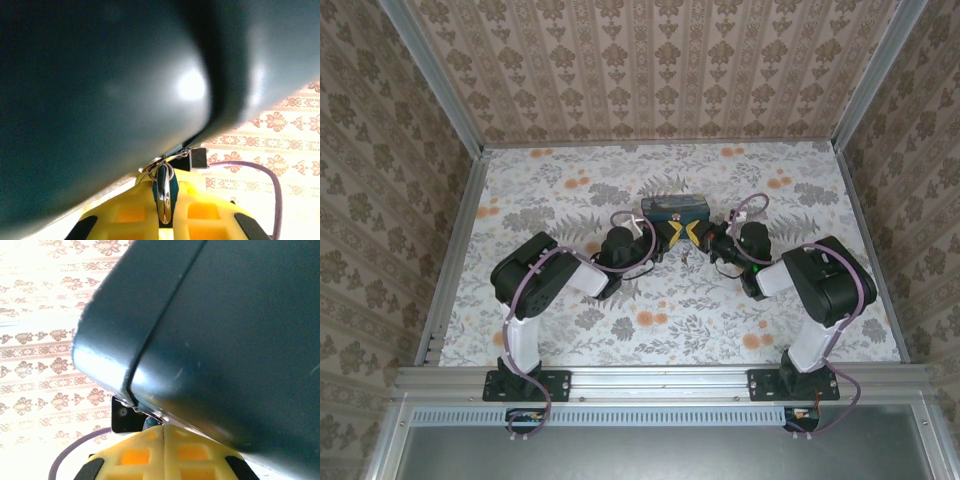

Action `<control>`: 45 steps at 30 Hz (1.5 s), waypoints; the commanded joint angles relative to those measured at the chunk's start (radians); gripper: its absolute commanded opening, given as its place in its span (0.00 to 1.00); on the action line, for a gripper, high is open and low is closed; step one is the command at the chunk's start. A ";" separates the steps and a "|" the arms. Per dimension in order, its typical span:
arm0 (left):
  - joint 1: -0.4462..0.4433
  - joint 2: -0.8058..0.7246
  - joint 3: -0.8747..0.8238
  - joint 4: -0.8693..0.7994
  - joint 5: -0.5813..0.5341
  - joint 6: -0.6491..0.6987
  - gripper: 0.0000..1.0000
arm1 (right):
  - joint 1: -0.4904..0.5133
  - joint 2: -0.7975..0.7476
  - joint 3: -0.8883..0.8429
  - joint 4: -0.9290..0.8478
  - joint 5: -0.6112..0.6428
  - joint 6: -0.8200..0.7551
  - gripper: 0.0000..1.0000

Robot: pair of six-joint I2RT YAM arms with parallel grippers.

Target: Unlock the padlock with the key

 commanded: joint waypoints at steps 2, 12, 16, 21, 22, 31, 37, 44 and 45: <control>0.004 -0.021 -0.017 0.084 0.046 0.036 0.00 | -0.019 -0.050 -0.007 -0.073 -0.024 -0.068 0.00; 0.041 0.035 -0.015 0.084 0.056 0.081 0.00 | -0.029 -0.208 0.017 -0.549 -0.068 -0.383 0.10; 0.058 0.096 0.007 0.084 0.070 0.096 0.00 | -0.030 -0.174 0.051 -0.605 -0.080 -0.432 0.20; 0.072 0.156 0.026 0.084 0.093 0.100 0.00 | -0.033 -0.056 0.099 -0.530 -0.078 -0.419 0.29; 0.075 0.161 0.027 0.084 0.099 0.106 0.00 | -0.033 -0.031 0.116 -0.523 -0.076 -0.414 0.30; 0.111 0.179 0.027 0.084 0.145 0.119 0.20 | -0.039 0.058 0.262 -0.622 -0.051 -0.476 0.44; 0.116 0.176 0.033 0.084 0.163 0.119 0.48 | -0.047 0.018 0.320 -0.803 -0.035 -0.582 0.47; 0.119 0.139 0.013 0.084 0.174 0.131 0.68 | -0.037 -0.144 0.259 -1.011 0.033 -0.686 0.51; 0.119 0.131 0.007 0.083 0.174 0.135 0.70 | -0.027 -0.164 0.258 -1.050 0.047 -0.705 0.52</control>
